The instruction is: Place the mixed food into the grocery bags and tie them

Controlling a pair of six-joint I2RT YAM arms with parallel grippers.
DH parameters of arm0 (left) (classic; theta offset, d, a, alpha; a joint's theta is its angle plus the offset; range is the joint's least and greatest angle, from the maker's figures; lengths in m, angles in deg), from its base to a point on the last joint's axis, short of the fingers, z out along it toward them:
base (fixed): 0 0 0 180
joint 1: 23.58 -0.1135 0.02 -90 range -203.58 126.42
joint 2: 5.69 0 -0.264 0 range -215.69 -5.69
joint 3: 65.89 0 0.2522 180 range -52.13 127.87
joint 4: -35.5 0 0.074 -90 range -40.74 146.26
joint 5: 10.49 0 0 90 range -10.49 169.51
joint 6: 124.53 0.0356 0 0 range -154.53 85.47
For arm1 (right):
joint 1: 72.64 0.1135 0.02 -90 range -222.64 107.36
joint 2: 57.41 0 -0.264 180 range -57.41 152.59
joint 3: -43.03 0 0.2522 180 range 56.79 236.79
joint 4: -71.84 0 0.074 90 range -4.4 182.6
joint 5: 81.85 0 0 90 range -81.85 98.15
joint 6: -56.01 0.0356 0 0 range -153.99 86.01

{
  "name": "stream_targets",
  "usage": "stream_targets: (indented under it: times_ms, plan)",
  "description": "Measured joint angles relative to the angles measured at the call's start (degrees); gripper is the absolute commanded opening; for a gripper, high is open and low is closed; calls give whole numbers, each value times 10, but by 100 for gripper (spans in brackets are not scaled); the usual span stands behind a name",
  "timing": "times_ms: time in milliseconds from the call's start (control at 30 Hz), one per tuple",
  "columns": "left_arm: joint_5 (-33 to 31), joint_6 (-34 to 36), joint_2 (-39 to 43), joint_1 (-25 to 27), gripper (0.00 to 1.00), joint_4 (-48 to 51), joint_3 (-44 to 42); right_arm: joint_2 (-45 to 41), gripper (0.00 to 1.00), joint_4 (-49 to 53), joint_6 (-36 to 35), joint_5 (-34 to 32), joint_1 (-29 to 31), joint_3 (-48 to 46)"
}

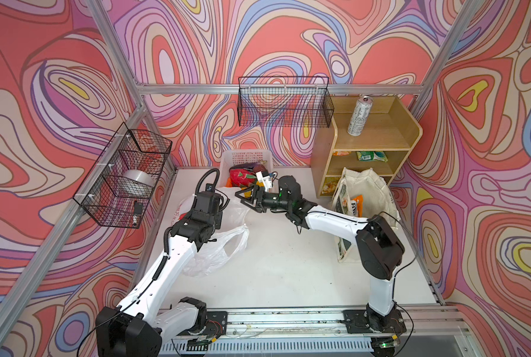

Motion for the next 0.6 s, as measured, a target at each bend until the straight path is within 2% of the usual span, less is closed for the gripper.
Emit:
stream_targets:
  times_ms: [100,233,433,533,600]
  plan:
    - [19,0,1,-23,0,0,16,-54,71,103,-71,-29,-40,9]
    - [46,0,4,-56,0,8,33,-52,71,280,-188,-136,-69,113]
    - [68,0,15,-82,0,24,53,112,70,466,-309,-275,-68,333]
    - [72,0,18,-88,0,27,61,214,68,539,-342,-315,-70,418]
    - [74,0,21,-91,0,29,62,261,64,568,-353,-329,-73,438]
